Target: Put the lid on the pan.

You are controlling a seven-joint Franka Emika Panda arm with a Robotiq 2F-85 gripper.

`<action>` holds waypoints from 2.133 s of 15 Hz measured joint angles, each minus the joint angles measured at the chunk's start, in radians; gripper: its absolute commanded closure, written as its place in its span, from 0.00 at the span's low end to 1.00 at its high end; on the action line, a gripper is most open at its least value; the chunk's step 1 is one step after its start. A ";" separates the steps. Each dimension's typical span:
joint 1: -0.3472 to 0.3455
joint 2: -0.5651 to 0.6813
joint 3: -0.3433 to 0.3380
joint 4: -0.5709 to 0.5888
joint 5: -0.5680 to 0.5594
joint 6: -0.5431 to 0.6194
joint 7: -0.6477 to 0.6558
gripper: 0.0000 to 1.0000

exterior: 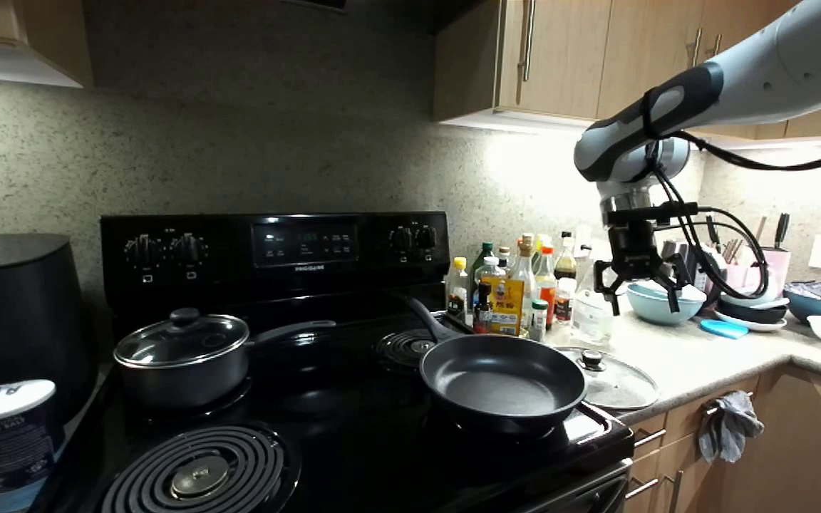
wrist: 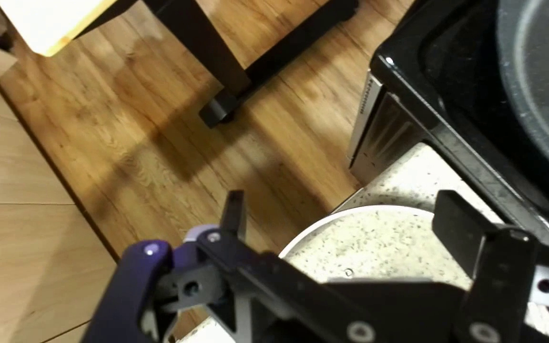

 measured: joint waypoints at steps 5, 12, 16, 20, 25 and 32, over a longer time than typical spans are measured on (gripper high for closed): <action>-0.003 0.066 -0.002 0.067 -0.021 -0.027 -0.019 0.00; -0.003 0.095 -0.002 0.072 0.007 0.156 0.025 0.00; -0.007 0.161 -0.002 0.107 0.047 0.298 0.036 0.00; -0.022 0.228 -0.002 0.175 0.071 0.326 0.066 0.00; -0.025 0.242 -0.002 0.193 0.071 0.330 0.070 0.00; -0.026 0.339 -0.003 0.276 0.069 0.374 0.074 0.00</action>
